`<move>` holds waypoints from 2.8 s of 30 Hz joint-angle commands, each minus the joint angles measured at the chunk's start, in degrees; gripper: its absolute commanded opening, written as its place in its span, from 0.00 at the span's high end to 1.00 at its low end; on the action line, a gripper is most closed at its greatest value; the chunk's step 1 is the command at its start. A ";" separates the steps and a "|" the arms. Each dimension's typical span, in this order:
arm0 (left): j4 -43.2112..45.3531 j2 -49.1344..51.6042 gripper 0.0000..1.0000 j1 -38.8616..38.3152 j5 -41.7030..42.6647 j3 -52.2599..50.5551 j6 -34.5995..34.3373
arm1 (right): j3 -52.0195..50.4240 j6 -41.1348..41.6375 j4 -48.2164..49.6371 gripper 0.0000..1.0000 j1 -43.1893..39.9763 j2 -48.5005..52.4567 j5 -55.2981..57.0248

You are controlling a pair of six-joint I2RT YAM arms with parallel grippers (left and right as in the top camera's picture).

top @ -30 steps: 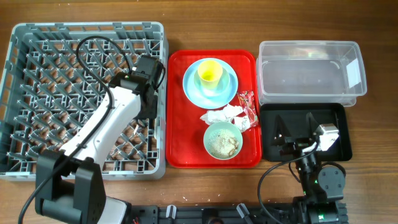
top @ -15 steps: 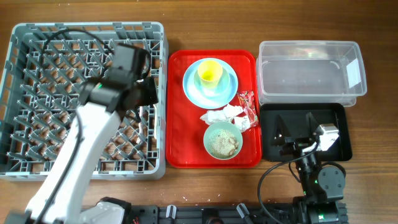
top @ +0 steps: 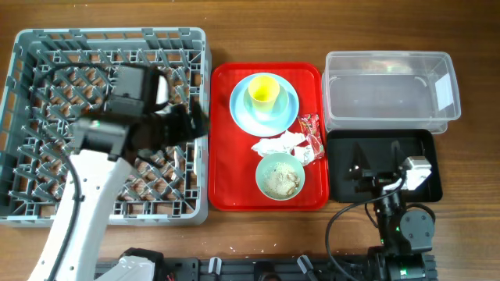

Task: Sort waste into correct bins and load items into the dishwasher rack
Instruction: 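Carry the white fork with left gripper and place it in the rack, then grasp the rim of the green rice bowl with right gripper, then tip the green bowl over the black tray to dump the rice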

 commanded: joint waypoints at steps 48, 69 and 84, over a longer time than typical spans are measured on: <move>-0.04 -2.27 0.00 6.99 -1.92 0.22 -4.26 | 58.82 14.75 -45.35 0.94 52.96 96.65 3.02; -0.04 -2.27 0.00 6.99 -1.92 0.22 -4.26 | 72.00 -11.52 -72.43 0.96 -5.79 67.60 -22.23; -0.04 -2.27 0.00 6.97 -1.92 0.22 -4.26 | 43.65 -14.67 -48.78 0.96 -21.81 67.63 -56.26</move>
